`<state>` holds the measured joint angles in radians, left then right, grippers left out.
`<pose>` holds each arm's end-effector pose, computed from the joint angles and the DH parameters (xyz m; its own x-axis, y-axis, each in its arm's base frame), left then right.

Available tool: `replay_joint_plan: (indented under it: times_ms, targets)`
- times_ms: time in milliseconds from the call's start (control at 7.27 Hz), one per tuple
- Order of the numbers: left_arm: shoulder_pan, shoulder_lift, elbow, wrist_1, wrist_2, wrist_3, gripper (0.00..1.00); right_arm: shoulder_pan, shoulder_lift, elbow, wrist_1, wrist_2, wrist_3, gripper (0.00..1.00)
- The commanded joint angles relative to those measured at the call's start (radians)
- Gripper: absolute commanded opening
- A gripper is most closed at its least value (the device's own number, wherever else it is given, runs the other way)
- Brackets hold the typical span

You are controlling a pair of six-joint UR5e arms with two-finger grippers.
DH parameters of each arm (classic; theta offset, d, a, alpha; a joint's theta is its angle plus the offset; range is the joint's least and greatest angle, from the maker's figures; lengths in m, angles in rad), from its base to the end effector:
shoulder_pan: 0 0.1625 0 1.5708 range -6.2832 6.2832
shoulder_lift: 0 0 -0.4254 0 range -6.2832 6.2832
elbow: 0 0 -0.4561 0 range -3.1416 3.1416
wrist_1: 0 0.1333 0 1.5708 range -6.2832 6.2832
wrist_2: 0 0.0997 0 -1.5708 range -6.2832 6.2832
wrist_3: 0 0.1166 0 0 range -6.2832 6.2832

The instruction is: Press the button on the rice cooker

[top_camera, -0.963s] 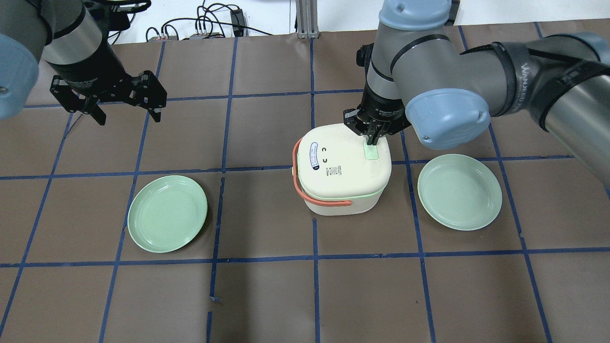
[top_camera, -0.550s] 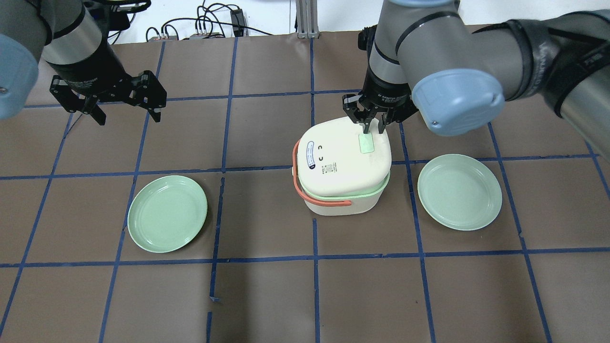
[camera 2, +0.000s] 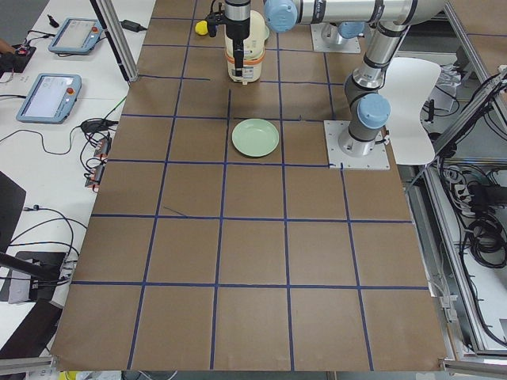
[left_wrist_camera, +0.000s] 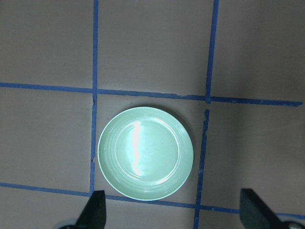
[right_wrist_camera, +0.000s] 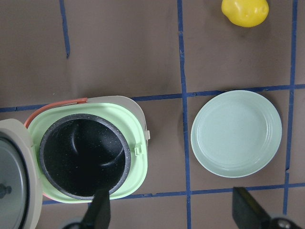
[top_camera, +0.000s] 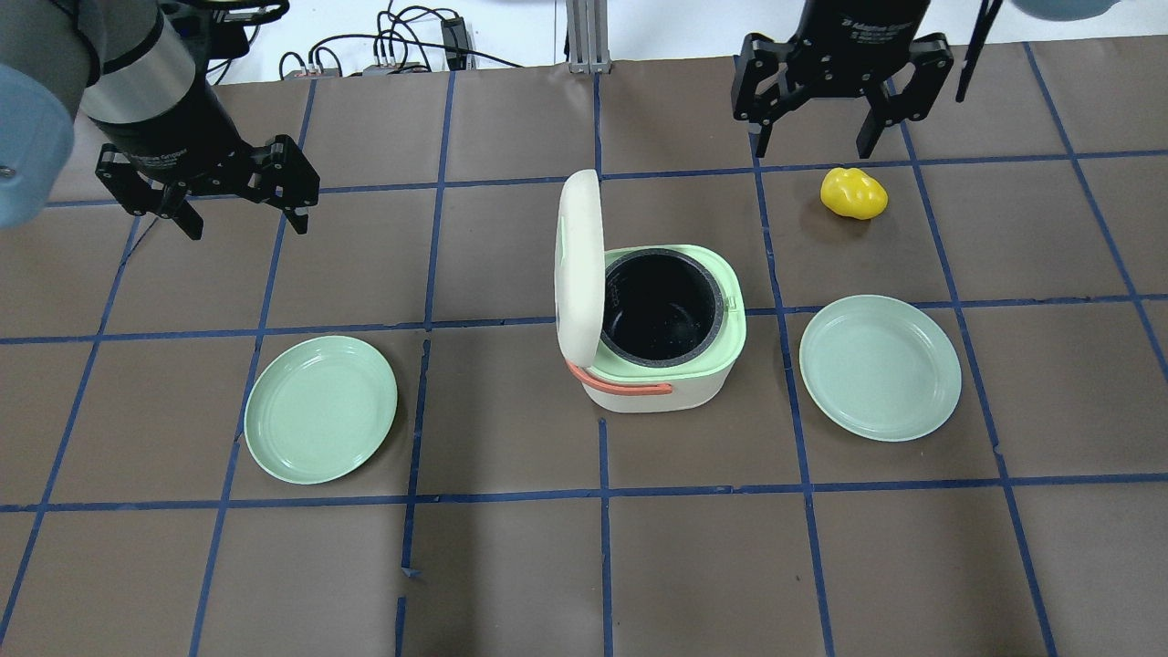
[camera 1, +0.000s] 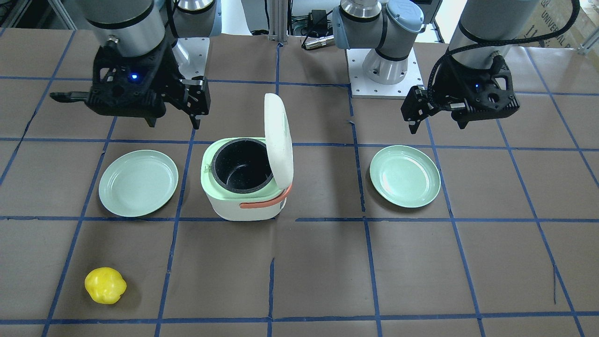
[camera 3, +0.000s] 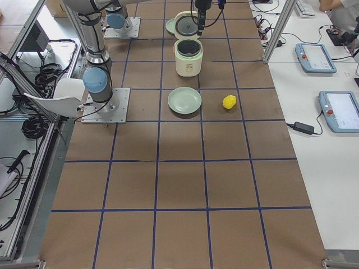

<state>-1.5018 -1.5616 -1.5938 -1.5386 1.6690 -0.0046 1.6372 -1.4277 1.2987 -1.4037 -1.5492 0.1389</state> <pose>-0.0834 -0.5610 0.4674 -0.9924 -0.0750 -0.0979 -0.0735 0.9971 -0.0188 0.1759 -0.5978 0.5219 -0.9972 0.0732 -0.0161 0.0725 0.9965 0.0407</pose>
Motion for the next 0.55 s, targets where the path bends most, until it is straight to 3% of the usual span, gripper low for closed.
replay_joint_plan:
  times_ms: [0,412]
  targets:
    - [0.000,0.000,0.000,0.000,0.000,0.000,1.00,-0.023,0.000,-0.006,0.003,0.003,-0.013,0.94]
    - [0.000,0.000,0.000,0.000,0.000,0.000,1.00,-0.027,-0.002,-0.006,0.003,0.006,-0.013,0.95]
